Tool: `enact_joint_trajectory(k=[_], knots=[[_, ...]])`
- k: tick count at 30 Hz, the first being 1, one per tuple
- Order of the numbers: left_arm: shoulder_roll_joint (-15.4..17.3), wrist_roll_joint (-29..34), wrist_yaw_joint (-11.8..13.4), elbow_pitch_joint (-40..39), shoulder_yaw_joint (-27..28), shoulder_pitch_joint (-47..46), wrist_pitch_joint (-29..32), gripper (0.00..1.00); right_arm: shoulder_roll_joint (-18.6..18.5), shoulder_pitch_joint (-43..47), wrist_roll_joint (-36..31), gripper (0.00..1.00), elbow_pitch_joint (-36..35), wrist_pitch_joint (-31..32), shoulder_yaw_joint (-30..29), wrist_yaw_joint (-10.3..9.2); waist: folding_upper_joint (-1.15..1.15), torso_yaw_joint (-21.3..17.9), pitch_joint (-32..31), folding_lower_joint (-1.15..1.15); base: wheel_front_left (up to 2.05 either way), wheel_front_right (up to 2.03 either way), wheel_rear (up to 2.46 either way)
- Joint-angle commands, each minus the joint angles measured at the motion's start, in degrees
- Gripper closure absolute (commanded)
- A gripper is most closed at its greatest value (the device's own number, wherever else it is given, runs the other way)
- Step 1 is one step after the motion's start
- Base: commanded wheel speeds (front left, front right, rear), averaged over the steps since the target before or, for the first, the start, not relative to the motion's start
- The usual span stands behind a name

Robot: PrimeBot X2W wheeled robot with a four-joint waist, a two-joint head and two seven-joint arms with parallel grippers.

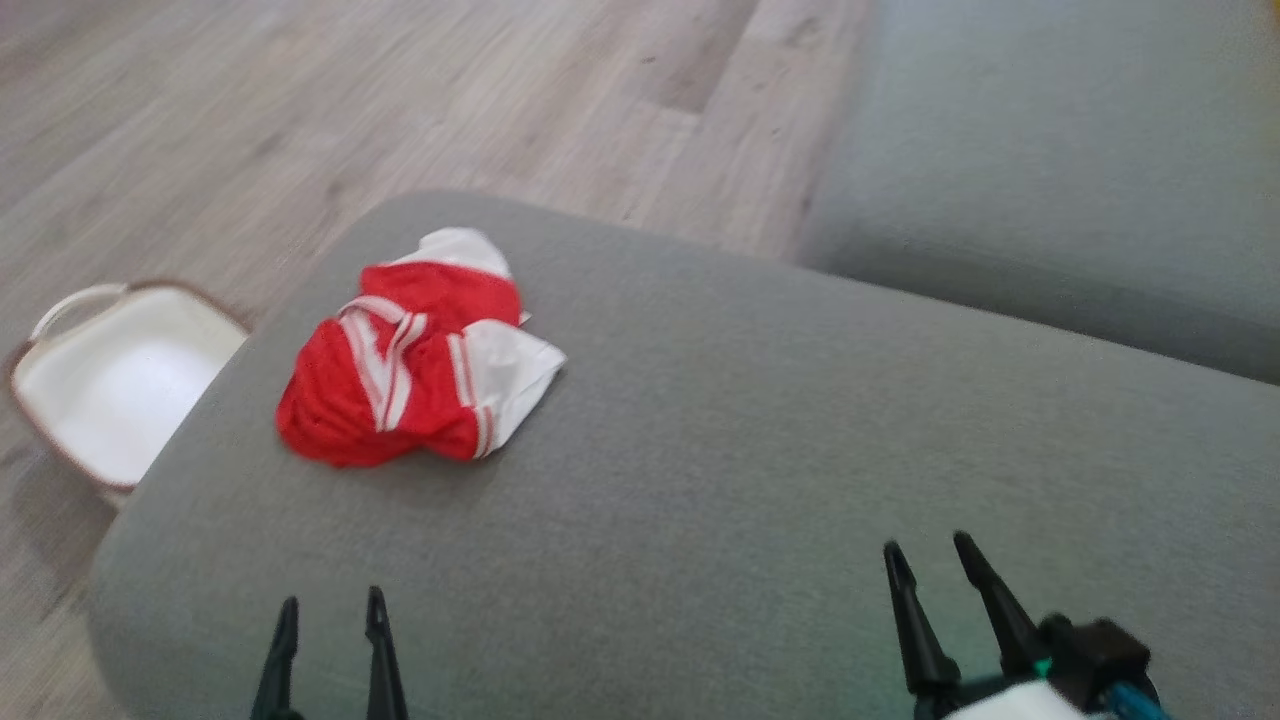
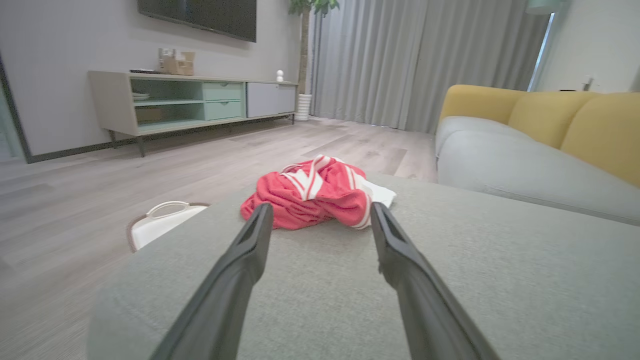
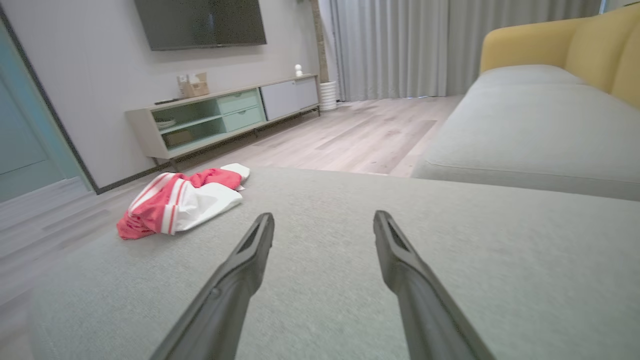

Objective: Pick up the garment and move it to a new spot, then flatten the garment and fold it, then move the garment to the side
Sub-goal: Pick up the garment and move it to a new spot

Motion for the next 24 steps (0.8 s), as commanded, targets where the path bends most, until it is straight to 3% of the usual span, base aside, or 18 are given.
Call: enact_joint_trajectory(k=[1,8,15,19,24], knots=[[-0.34,-0.42,0.76,-2.52,2.04,-2.76,-0.31,0.00,-0.48,-4.01,0.29,0.00,-1.09,-0.79,1.69,0.21,0.00,2.36,2.30,0.00,0.00,0.00,0.00],[-0.34,-0.14,1.49,-3.85,3.60,-3.04,-0.31,0.00,-0.86,-4.92,1.30,0.00,-0.07,-0.79,2.37,0.21,0.00,3.03,3.14,0.00,0.00,0.00,0.00],[1.89,2.15,-0.25,-5.12,5.69,-9.67,-0.31,0.00,-1.76,-2.46,0.44,0.00,-0.96,-0.79,0.58,0.21,0.00,3.98,4.26,0.00,0.00,0.00,0.00],[4.55,3.12,-1.66,-6.00,7.03,-18.38,-0.31,0.00,-3.20,-0.93,-0.66,0.00,-2.26,-0.79,-0.63,0.21,0.00,4.44,7.60,0.00,0.00,0.00,0.00],[6.67,3.14,-3.87,-3.36,7.27,-32.33,-0.31,0.00,-8.12,-3.13,-1.83,0.00,-4.06,-0.79,-0.83,0.21,0.00,4.01,16.00,0.00,0.00,0.00,0.00]])
